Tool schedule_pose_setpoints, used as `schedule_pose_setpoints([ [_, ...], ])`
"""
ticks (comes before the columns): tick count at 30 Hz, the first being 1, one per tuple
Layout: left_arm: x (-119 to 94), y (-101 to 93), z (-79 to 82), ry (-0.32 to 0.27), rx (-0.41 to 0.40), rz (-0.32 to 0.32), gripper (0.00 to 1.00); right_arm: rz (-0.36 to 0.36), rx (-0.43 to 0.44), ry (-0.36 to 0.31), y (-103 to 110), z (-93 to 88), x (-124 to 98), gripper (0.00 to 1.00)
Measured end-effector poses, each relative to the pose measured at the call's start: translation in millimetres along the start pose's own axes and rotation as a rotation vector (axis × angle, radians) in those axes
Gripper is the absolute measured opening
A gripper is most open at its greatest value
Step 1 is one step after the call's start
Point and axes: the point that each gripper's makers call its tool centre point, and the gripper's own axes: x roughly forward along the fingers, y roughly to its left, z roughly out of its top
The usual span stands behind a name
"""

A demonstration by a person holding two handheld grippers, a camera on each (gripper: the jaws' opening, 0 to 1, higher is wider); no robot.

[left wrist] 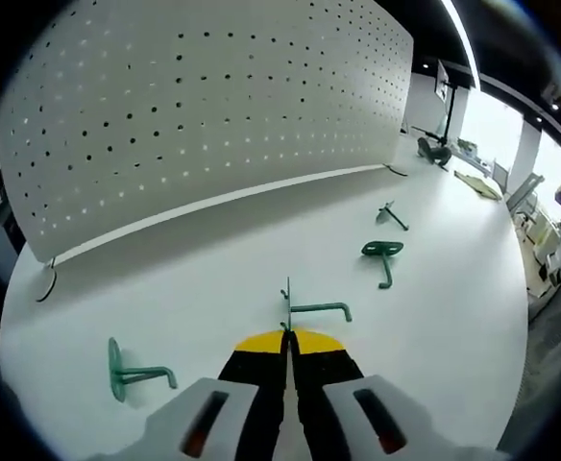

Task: Insert the hook assembly into the mounting plate slot until the hook locks in place.

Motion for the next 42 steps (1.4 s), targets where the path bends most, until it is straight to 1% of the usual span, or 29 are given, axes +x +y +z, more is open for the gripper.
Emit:
schedule_pose_setpoints([
  [2,-2.2,-1.2,1.3,-0.003,0.010,0.001,0.03,0.002,0.004,-0.001,0.5,-0.3,-0.1,0.54],
  [5,-5.7,-2.4,4.0,-0.014,-0.005,-0.007,0.02,0.003,0.001,-0.005,1.0,0.3,-0.4,0.54],
  [6,-7.0,-3.2,3.5,-0.007,-0.009,-0.010,0.02,0.003,0.003,-0.006,1.3,0.6,-0.4,0.54],
  [8,-8.7,-3.2,3.0,-0.007,0.009,-0.004,0.02,0.005,0.004,-0.010,1.7,1.3,0.0,0.54],
  [9,-8.4,-2.6,2.3,-0.004,0.007,-0.004,0.02,0.007,0.004,-0.011,2.3,1.7,0.2,0.54],
  [10,-9.4,-3.4,1.6,-0.003,-0.015,-0.014,0.02,0.010,0.001,-0.010,3.4,2.1,0.5,0.54],
  [14,-14.6,-5.3,2.7,-0.003,-0.013,-0.020,0.02,0.014,-0.002,-0.013,4.6,2.6,0.7,0.54],
  [16,-18.2,-10.1,3.3,-0.001,-0.022,-0.040,0.02,0.015,-0.002,-0.014,4.5,2.9,0.8,0.54],
  [18,-20.3,-11.0,1.6,0.015,-0.026,-0.041,0.02,0.013,-0.005,-0.018,4.4,3.6,1.0,0.54],
  [20,-23.4,-12.4,3.4,0.004,-0.043,-0.046,0.01,0.014,-0.017,-0.030,5.2,5.8,1.3,0.53],
  [22,-24.6,-13.7,4.7,0.000,-0.036,-0.050,0.01,0.026,-0.012,-0.028,7.3,6.0,2.4,0.53],
  [25,-27.6,-16.0,7.4,-0.007,-0.026,-0.051,0.01,0.035,-0.027,-0.022,9.8,6.6,3.9,0.53],
  [28,-31.6,-20.4,11.5,-0.021,-0.041,-0.070,0.01,0.041,-0.025,-0.027,10.6,8.7,4.4,0.53],
  [32,-36.0,-24.4,12.2,-0.019,-0.041,-0.075,0.01,0.045,-0.034,-0.030,11.2,10.6,4.7,0.52],
  [38,-44.3,-29.7,16.3,-0.039,-0.076,-0.095,0.01,0.054,-0.039,-0.036,14.2,11.5,6.2,0.52],
  [40,-47.4,-33.0,16.0,-0.037,-0.102,-0.107,0.01,0.059,-0.043,-0.038,16.5,11.5,6.5,0.51],
  [42,-50.5,-34.9,15.0,-0.035,-0.108,-0.107,0.01,0.063,-0.044,-0.037,17.6,11.2,6.8,0.51],
])
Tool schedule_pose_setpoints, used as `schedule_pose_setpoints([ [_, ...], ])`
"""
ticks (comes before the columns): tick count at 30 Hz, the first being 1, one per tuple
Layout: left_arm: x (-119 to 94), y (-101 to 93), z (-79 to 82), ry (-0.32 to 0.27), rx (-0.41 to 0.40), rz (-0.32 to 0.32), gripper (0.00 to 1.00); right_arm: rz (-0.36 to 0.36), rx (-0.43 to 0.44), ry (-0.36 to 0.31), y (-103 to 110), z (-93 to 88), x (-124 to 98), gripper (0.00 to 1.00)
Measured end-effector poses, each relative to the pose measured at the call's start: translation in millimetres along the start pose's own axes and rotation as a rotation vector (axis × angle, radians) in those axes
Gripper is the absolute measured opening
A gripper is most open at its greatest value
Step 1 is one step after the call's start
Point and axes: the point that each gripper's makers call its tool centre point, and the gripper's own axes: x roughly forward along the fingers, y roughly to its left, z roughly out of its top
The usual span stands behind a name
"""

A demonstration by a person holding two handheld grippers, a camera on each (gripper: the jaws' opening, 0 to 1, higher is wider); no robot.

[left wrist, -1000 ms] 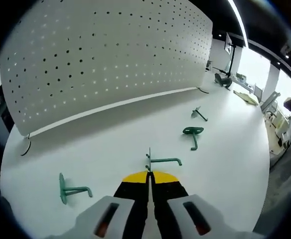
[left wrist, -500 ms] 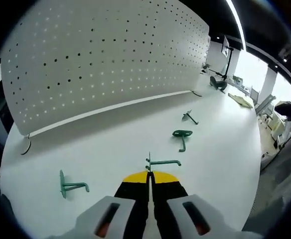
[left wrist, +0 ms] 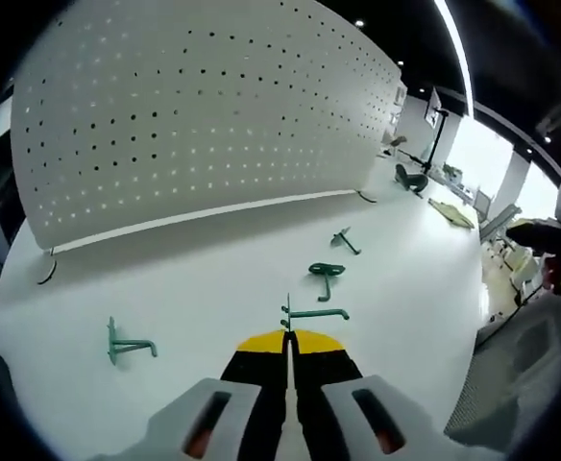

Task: Insert the hook assembly into the mounting plate slot until the hook locks in place.

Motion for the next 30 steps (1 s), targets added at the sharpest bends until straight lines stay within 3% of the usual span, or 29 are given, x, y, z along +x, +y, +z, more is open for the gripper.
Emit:
schedule_pose_setpoints([
  [20,-27.0,-25.0,11.8,-0.041,-0.037,-0.034,0.01,0.034,-0.024,-0.005,7.6,4.8,4.5,0.47],
  [30,-39.0,-44.4,19.3,-0.044,-0.088,-0.083,0.01,0.058,-0.040,-0.006,13.1,8.2,5.6,0.45],
])
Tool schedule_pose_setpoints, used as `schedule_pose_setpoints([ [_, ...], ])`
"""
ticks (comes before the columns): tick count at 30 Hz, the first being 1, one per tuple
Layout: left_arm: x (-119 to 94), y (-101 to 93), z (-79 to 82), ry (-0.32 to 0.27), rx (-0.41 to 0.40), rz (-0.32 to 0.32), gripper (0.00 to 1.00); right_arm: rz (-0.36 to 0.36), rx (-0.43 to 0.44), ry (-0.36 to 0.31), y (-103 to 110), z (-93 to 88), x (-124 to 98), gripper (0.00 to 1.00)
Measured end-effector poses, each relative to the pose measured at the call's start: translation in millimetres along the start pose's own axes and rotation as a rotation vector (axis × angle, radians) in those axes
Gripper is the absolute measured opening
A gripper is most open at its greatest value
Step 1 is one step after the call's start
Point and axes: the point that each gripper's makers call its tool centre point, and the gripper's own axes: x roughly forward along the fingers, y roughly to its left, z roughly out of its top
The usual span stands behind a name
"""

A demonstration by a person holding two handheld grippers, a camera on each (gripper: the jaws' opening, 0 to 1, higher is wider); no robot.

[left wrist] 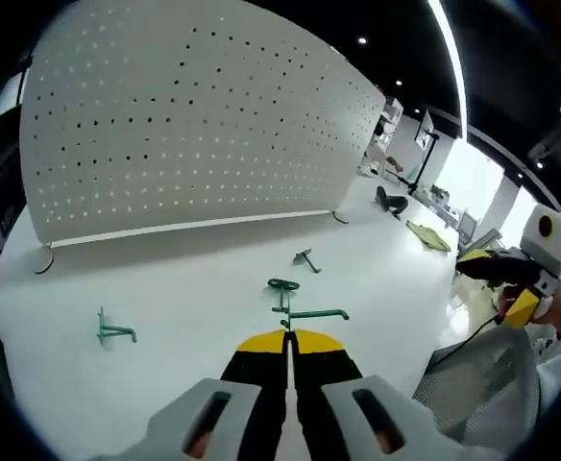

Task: Insert the hook assembly into the mounting plate slot until the hook locks in place.

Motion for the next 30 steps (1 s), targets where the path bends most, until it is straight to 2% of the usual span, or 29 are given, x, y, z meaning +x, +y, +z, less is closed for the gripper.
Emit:
schedule_pose_setpoints([
  [8,-9.4,-10.8,-5.8,0.001,-0.013,-0.028,0.01,0.008,-0.052,0.007,4.1,2.3,3.2,0.42],
  [19,-20.3,-19.5,-11.4,0.007,-0.076,-0.053,0.01,0.039,-0.076,0.027,12.5,-1.7,6.2,0.40],
  [22,-23.1,-24.2,-13.4,0.007,-0.110,-0.069,0.01,0.035,-0.078,0.026,12.3,-2.4,6.6,0.39],
  [30,-25.5,-42.9,-17.5,0.029,-0.140,-0.126,0.01,0.054,-0.094,0.038,19.7,-5.2,10.5,0.36],
])
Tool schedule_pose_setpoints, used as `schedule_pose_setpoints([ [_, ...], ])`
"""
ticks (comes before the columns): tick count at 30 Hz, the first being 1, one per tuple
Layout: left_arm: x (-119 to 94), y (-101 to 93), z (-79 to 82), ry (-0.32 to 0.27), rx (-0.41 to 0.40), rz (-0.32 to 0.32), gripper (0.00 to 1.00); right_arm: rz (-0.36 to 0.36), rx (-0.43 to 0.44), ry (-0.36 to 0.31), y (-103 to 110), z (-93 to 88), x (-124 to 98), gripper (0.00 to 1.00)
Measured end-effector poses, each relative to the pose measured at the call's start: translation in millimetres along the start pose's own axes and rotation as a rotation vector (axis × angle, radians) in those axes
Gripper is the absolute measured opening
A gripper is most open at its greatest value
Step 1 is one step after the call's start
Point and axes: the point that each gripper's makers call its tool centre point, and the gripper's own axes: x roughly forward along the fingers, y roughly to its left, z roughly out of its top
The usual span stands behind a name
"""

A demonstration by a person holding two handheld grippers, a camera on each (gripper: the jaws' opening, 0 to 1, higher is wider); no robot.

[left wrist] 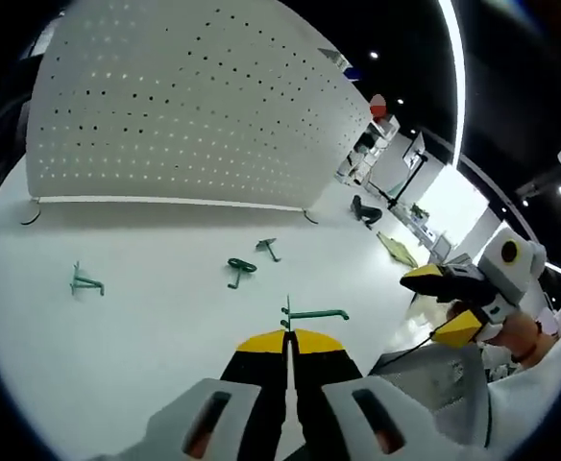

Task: Insert the hook assembly into the mounting plate slot until the hook locks in place.

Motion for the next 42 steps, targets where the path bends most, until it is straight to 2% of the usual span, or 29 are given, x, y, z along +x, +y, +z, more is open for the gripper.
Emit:
schedule_pose_setpoints([
  [6,0.3,-7.0,-6.7,0.029,0.001,-0.016,0.01,0.016,-0.007,0.036,4.7,-5.6,4.0,0.34],
  [10,-0.4,-13.1,-8.7,0.037,0.005,-0.029,0.01,0.021,-0.022,0.025,6.9,-4.4,3.6,0.31],
  [15,0.4,-26.0,-11.7,0.048,-0.008,-0.069,0.01,0.023,-0.031,0.033,8.2,-7.1,4.2,0.30],
  [17,0.6,-29.8,-10.7,0.041,0.002,-0.070,0.01,0.032,-0.042,0.055,10.3,-11.8,5.0,0.29],
  [20,2.1,-37.2,-13.3,0.061,-0.011,-0.103,0.01,0.039,-0.034,0.074,11.1,-16.5,6.2,0.27],
  [23,3.9,-44.3,-14.6,0.071,-0.004,-0.118,0.01,0.039,-0.059,0.072,11.8,-16.2,7.2,0.26],
  [25,5.3,-48.1,-15.9,0.079,-0.001,-0.124,0.01,0.045,-0.085,0.096,13.2,-19.1,8.1,0.25],
  [29,5.6,-55.1,-18.5,0.097,0.009,-0.140,0.01,0.045,-0.075,0.077,12.6,-16.3,7.7,0.22],
  [35,4.0,-58.2,-19.5,0.113,0.013,-0.147,0.01,0.055,-0.088,0.108,13.0,-20.9,7.7,0.17],
  [40,4.4,-59.5,-22.4,0.138,0.019,-0.151,0.01,0.068,-0.149,0.138,14.3,-24.5,9.7,0.10],
  [42,4.3,-62.6,-22.9,0.144,0.022,-0.162,0.01,0.066,-0.146,0.157,15.0,-25.0,10.1,0.09],
])
